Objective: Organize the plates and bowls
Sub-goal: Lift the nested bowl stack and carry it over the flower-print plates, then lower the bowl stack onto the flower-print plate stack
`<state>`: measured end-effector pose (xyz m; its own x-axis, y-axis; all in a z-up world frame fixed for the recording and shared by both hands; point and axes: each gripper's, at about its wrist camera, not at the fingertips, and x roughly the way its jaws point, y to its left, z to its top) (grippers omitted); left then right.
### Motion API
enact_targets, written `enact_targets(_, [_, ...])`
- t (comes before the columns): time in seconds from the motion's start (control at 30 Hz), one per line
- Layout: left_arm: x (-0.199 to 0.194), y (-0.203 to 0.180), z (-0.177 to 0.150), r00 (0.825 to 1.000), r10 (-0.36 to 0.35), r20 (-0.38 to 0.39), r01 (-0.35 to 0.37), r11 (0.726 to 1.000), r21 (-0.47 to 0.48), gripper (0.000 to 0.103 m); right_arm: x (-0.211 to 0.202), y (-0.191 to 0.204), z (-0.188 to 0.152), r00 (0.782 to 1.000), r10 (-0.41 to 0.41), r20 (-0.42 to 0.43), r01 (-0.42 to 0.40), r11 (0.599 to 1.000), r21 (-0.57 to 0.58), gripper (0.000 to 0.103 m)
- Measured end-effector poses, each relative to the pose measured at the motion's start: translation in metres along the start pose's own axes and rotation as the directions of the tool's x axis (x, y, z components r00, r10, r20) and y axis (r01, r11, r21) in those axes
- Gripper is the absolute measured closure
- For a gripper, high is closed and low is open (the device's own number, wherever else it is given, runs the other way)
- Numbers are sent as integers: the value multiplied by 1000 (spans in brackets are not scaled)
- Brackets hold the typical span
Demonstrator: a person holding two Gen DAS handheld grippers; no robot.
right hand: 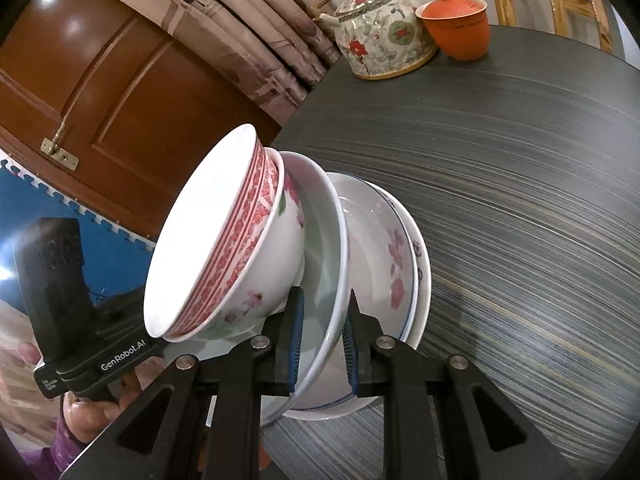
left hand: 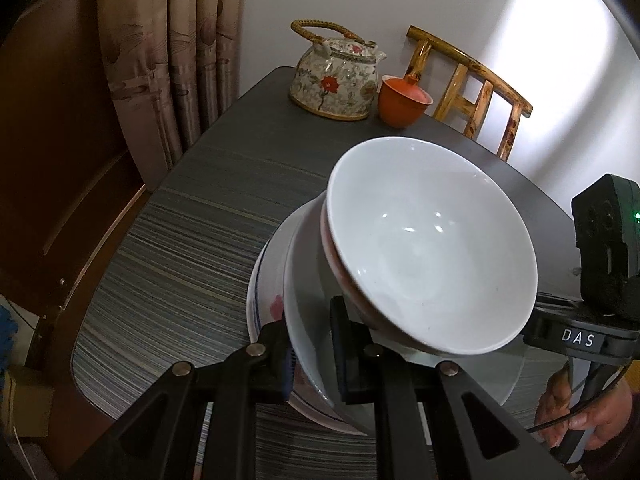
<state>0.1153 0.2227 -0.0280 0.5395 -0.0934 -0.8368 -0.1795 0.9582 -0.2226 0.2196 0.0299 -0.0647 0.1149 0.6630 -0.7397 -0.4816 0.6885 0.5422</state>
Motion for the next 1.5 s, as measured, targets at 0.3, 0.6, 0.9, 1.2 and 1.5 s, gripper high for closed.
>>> enact_targets(0.3, [5, -3, -6, 1000, 28, -1, -28, 999, 28, 90, 9, -3, -5, 1000, -13, -11, 13, 1000, 14, 84])
enact_targets(0.6, [3, -11, -11, 998, 68, 0, -68, 996, 62, 87, 11, -4, -8, 1000, -7, -6, 7, 1000, -6, 83])
enact_targets(0.9, [-5, -5, -11, 998, 66, -13, -66, 997, 31, 81, 9, -5, -10, 1000, 5, 0, -5, 1000, 0, 83])
enact_targets(1.2, [-6, -7, -13, 997, 74, -11, -73, 997, 36, 77, -8, -6, 1, 996, -83, 27, 83, 996, 14, 75])
enact_targets(1.5, [-26, -6, -14, 998, 55, 19, -55, 998, 6, 76, -39, -31, 0, 992, -51, 112, 39, 994, 103, 45])
